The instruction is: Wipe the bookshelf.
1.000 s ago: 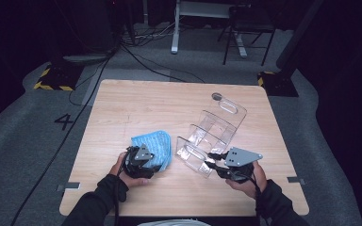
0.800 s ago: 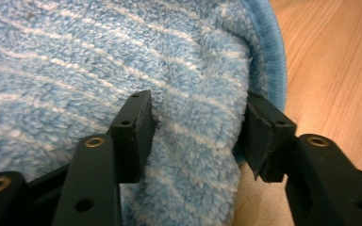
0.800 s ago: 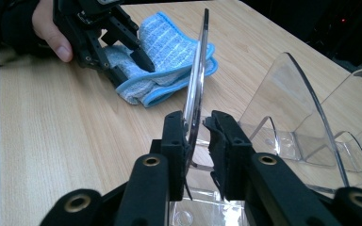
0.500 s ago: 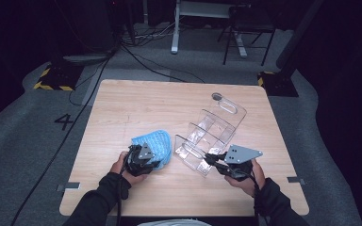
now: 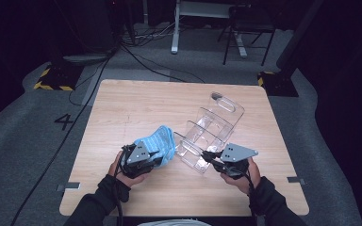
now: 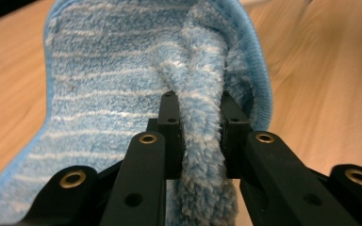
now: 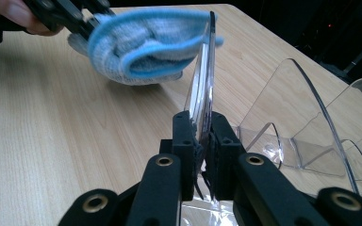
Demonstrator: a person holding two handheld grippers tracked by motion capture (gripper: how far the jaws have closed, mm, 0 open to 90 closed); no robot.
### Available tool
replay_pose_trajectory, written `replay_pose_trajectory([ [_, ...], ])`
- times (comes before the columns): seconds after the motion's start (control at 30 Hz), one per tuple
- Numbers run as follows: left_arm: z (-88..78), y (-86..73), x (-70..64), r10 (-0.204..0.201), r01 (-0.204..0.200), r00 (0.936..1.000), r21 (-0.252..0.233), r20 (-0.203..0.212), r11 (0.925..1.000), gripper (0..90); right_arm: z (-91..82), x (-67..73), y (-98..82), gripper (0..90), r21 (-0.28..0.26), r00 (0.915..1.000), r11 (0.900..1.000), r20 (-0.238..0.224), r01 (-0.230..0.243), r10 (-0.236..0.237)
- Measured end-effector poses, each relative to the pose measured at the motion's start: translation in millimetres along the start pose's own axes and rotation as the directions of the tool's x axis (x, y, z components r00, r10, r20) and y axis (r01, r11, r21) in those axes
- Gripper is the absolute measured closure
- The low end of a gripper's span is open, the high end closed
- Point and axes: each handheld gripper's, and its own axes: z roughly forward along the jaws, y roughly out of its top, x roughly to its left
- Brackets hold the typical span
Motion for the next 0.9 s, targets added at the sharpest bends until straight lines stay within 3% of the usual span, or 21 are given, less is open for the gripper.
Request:
replay_pose_trajectory([
  [0.17,-1.5,18.3,-11.8,0.05,-0.049,0.9985,-0.062,0.023,0.9969,76.3,1.8,-1.3,1.9,84.2,0.008,1.0,1.0,-0.006,-0.007,0.007],
  [0.27,-0.1,24.5,-13.8,0.061,-0.059,0.9978,-0.086,0.026,0.9946,76.3,2.4,-1.5,2.2,84.2,0.009,0.9999,1.0,-0.009,-0.01,0.01],
  [0.4,8.5,37.8,-19.4,0.084,-0.075,0.9946,-0.127,0.062,0.989,76.7,2.8,-1.2,2.4,84.2,0.009,0.9998,1.0,-0.008,-0.017,0.017],
  [0.5,23.1,45.6,-29.6,0.141,-0.13,0.9861,-0.118,0.088,0.9844,76.8,2.9,-1.8,2.0,84.2,0.006,0.9997,1.0,-0.013,-0.019,0.019],
  [0.67,48.3,50.6,-38.8,0.2,-0.19,0.9717,-0.088,0.126,0.9779,76.8,3.0,-2.1,1.2,84.2,-0.004,0.9996,1.0,-0.016,-0.024,0.024],
  [0.77,62.9,48.0,-42.5,0.217,-0.211,0.9633,-0.052,0.159,0.9761,76.9,2.8,-2.5,0.8,84.2,-0.005,0.9994,1.0,-0.02,-0.03,0.03],
  [0.87,69.9,46.1,-43.7,0.215,-0.212,0.962,-0.037,0.168,0.9765,76.9,2.9,-2.3,1.0,84.3,-0.004,0.9995,1.0,-0.019,-0.026,0.026],
  [0.9,73.7,45.1,-44.3,0.221,-0.219,0.9587,-0.03,0.178,0.9752,77.0,3.0,-2.1,1.1,84.3,-0.004,0.9995,1.0,-0.017,-0.025,0.025],
])
